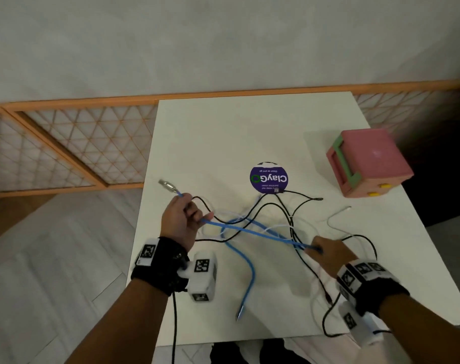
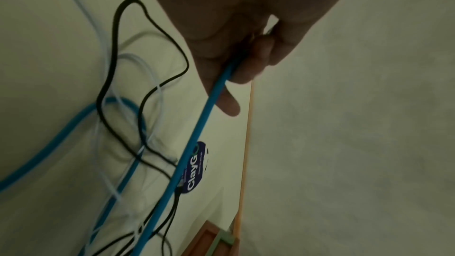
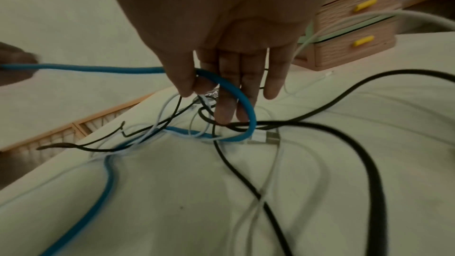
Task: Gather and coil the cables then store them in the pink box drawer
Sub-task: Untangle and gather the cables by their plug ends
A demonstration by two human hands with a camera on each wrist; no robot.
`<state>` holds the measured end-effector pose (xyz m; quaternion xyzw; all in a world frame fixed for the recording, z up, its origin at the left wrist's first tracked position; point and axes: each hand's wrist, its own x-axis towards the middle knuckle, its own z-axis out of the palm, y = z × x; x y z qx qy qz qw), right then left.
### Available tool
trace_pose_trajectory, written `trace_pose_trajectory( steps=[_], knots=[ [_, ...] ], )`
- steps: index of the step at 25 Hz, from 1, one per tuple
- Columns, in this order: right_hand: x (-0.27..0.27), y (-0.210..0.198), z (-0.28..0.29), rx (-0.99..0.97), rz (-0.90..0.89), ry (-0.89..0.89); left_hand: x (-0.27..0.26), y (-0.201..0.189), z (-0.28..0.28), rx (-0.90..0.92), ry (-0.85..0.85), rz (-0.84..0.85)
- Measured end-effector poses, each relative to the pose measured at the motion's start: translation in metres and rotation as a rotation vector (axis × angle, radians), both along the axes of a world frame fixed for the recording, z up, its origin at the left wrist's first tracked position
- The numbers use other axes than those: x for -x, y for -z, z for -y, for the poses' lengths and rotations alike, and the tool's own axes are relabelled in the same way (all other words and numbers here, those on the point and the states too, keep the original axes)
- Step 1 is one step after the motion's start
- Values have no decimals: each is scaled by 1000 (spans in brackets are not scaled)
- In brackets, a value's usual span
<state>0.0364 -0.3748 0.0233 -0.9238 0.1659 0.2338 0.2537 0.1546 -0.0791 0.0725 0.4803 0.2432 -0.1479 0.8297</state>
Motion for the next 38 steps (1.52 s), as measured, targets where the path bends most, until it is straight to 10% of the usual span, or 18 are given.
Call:
trace_pose_trajectory(
  steps=[8,16,21,28,38],
  knots=[
    [-55,-59,-46,-289,599,119,15,-15,8,-611,438,368],
    [-98,-118,-89,-259,609,-254,0,-61,49,-640,841,586],
    [-100,-70,-21,-58,405,-24,-16,-60,18,-611,505,638],
    [-60,-45,53,-389,274,626,-28,-10,-43,-688,112,350],
    [27,-70,105,-171,157,57,7,30,-68,-602,261,190]
  ],
)
